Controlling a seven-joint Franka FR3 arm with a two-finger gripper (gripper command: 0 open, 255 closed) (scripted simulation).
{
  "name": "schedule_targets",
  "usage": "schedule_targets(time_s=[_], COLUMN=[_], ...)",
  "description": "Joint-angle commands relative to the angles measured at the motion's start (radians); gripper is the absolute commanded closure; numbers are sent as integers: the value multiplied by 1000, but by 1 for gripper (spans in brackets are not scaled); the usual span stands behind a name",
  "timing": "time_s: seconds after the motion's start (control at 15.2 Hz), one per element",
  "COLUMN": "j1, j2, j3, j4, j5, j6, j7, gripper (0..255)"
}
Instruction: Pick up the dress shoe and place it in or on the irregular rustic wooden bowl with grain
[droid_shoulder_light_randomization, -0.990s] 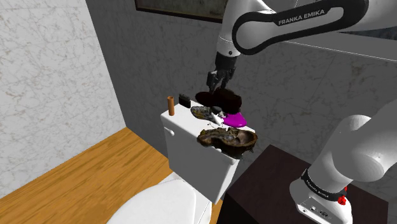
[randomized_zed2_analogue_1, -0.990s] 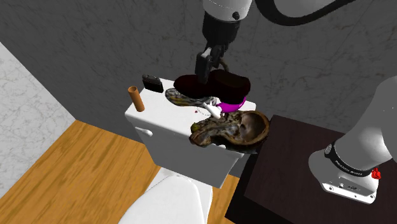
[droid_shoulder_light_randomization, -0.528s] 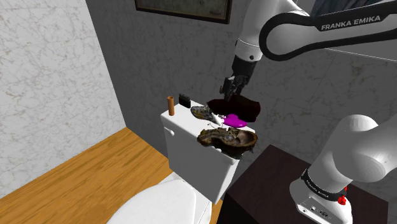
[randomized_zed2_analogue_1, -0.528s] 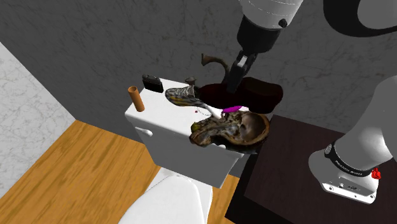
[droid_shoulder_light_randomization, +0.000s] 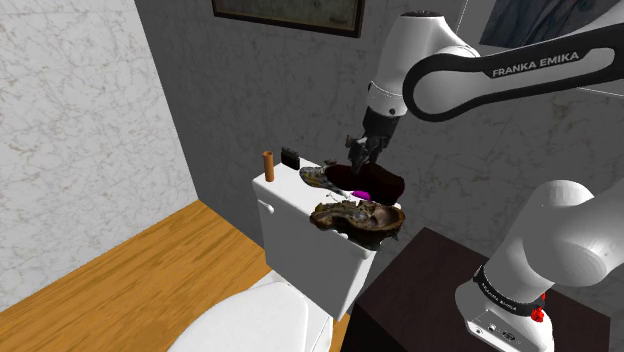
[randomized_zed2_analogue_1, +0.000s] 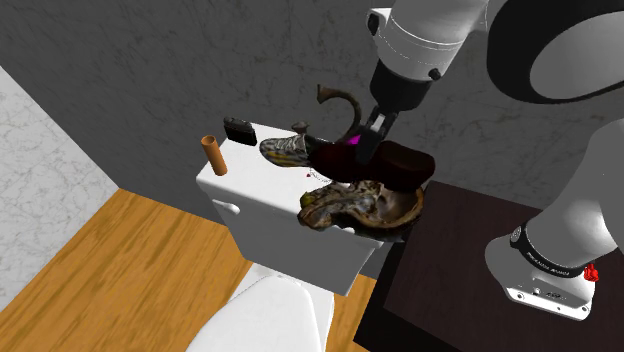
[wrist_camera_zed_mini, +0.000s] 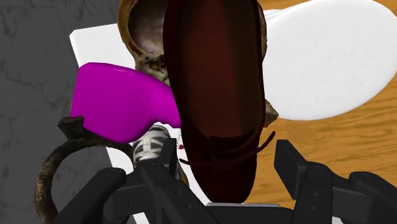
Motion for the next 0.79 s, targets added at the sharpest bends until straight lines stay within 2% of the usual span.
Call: schedule_targets(time_s=[0.0,0.73], j1=[0,0], j2=[9,65], j3=[1,10], j4=[-21,-115], j5=[0,3], j6=[32,181], j7=[-1,2], gripper=[255,255])
